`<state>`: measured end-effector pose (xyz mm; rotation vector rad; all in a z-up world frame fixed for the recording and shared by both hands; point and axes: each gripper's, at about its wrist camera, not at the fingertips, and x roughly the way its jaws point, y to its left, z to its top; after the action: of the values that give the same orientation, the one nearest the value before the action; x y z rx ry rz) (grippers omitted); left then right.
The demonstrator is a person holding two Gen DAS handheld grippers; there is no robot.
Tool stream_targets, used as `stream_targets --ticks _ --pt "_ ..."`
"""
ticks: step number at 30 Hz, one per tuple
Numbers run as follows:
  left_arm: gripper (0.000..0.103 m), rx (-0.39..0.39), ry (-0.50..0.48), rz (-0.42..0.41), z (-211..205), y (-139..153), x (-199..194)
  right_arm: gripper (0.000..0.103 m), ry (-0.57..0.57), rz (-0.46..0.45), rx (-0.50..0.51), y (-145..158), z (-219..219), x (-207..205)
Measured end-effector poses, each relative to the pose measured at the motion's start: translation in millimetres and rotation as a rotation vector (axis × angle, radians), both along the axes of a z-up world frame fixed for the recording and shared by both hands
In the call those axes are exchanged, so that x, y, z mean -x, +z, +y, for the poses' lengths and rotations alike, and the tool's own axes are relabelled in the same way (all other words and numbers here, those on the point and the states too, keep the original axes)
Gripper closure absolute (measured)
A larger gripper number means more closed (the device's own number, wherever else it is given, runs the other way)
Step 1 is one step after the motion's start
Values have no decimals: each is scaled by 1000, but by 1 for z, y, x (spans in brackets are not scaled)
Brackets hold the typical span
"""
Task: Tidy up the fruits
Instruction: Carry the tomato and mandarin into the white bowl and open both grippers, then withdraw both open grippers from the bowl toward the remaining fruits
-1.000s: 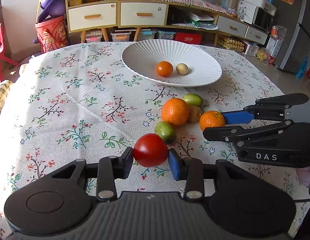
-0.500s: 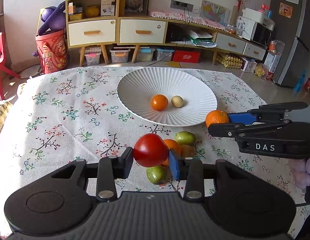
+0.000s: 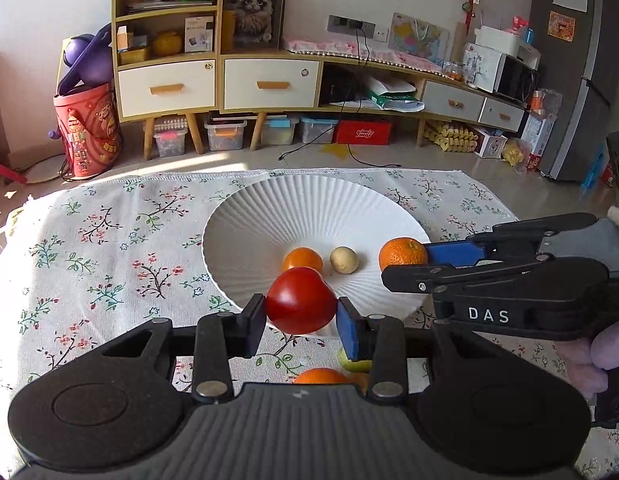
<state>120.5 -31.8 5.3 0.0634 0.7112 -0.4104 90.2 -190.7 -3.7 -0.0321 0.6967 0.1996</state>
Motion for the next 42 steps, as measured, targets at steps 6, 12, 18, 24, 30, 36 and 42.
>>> stream_targets --ticks 6,12,18,24,30,36,42 --pt "79 -9 -31 29 -12 -12 -17 72 4 52 -60 -9 -10 -17" --pt "79 -12 -48 53 -16 -23 -30 72 -21 90 -71 -17 -16 -28" --pt "79 -25 -64 48 -22 -27 -37 72 -26 81 -59 -19 -14 -35" --pt "79 -37 -69 21 -24 -30 -37 72 -33 61 -43 -19 -16 -38" --pt "72 -45 -77 10 -24 -28 -35 70 -22 65 -36 -17 -15 -37" --pt "58 -49 -80 9 -21 -24 -31 59 -28 51 -47 -10 -14 -32" --pt "48 -25 -79 14 -14 -17 -21 47 -33 62 -40 -2 -16 -23"
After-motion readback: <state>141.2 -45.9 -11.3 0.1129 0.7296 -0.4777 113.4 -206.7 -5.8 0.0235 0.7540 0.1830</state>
